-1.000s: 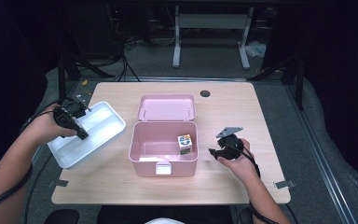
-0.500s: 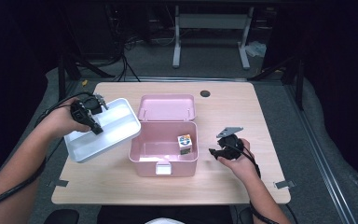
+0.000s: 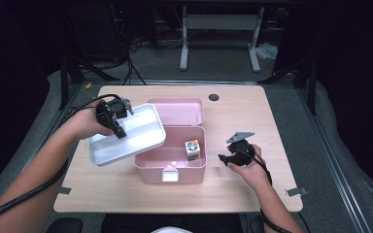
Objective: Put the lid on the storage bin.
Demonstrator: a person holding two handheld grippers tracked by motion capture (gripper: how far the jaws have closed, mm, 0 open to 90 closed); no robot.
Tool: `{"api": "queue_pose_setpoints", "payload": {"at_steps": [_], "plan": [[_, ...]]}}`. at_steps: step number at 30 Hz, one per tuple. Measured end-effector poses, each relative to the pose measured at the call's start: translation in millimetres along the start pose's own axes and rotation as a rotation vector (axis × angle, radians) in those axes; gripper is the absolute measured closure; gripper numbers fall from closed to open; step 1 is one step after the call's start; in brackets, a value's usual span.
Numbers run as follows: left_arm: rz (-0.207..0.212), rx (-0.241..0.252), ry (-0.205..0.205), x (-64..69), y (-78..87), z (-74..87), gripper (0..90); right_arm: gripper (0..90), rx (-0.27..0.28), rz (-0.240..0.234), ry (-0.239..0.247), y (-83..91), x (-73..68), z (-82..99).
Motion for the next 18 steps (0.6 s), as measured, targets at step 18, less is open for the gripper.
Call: {"api": "queue_pose_setpoints", "payload": {"at_steps": [18], "plan": [[0.011,-0.042,-0.189,19.9,-16.2,-57.2,89.0,45.0,0.009,-0.009,-0.014,2.0,2.2,2.1]]}}
Point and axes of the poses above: each handheld gripper's, and its own axes: y roughly backward along the jaws, z roughly out of its underside, x roughly to its right, the point moved 7 cm from there along -y, roughly forward along the jaws, and after that the axes turned 9 degrees about -x, right-handed, at the moved point
